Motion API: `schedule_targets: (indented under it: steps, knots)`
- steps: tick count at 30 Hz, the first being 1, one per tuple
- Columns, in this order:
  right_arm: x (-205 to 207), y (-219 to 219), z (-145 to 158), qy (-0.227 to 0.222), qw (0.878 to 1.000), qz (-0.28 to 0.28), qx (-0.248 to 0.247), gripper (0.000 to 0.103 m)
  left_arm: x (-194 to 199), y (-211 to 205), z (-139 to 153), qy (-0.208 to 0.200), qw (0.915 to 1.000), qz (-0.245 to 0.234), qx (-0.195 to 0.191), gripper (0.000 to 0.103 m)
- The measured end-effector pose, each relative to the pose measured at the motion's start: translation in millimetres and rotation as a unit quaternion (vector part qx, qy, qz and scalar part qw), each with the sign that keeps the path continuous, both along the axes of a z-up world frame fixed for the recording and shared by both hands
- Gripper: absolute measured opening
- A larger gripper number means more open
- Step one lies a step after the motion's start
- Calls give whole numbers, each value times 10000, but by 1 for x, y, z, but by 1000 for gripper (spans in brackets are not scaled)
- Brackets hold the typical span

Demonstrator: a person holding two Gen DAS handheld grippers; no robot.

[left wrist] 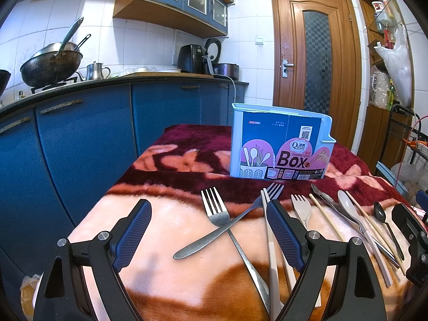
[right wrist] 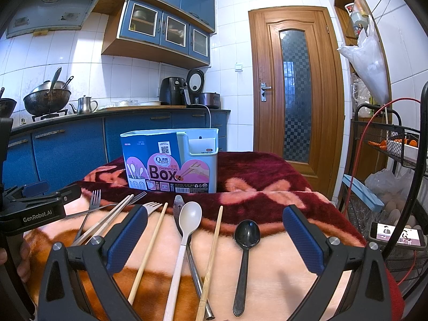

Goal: Organize utensils

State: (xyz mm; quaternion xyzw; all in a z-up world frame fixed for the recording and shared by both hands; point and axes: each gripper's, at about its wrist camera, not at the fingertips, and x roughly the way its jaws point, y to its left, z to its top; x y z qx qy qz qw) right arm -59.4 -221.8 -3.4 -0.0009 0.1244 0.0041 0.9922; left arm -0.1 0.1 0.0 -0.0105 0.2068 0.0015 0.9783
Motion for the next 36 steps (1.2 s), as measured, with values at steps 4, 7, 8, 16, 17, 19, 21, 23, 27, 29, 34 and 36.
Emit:
schedule_targets:
  steps: [4,7,8,16,17,19,21,23,27,29,34,36]
  knots:
    - [0,0,0,-2,10000,-1,-2,103,0,0,0,0,10000,1,0,88]
    - [0,0,0,-1,10000,-1,-3,103,0,0,0,1,10000,1,0,88]
    - [0,0,0,-1,10000,-1,-3,103,0,0,0,0,10000,0,0,88]
    - [1,0,0,1,10000,-11,0,103,0,0,0,0,10000,0,-1,88]
    - [1,0,0,-13,10000,-27,6,103,0,0,0,0,10000,2,-2,88]
    - [1,0,0,-43,10000,-24,28,103,0,0,0,-7,10000,7,-7,88]
    - [-2,-1,2,-35,10000,-5,39,103,-1,1,0,-21,10000,12,-26,88]
    - [0,-1,-1,-17,10000,4,49,103,0,2,-2,-23,10000,18,-42,88]
    - [2,-6,0,109,9998,48,136,103,4,6,-2,151,9998,-45,-142,88]
    - [8,-6,3,250,9995,100,152,103,8,9,-1,300,9993,-88,-195,88]
    - [16,-13,12,629,9978,206,66,103,9,15,7,475,9986,-167,-158,88]
    - [20,-17,17,820,9964,223,12,103,9,17,12,477,9987,-189,-42,88]
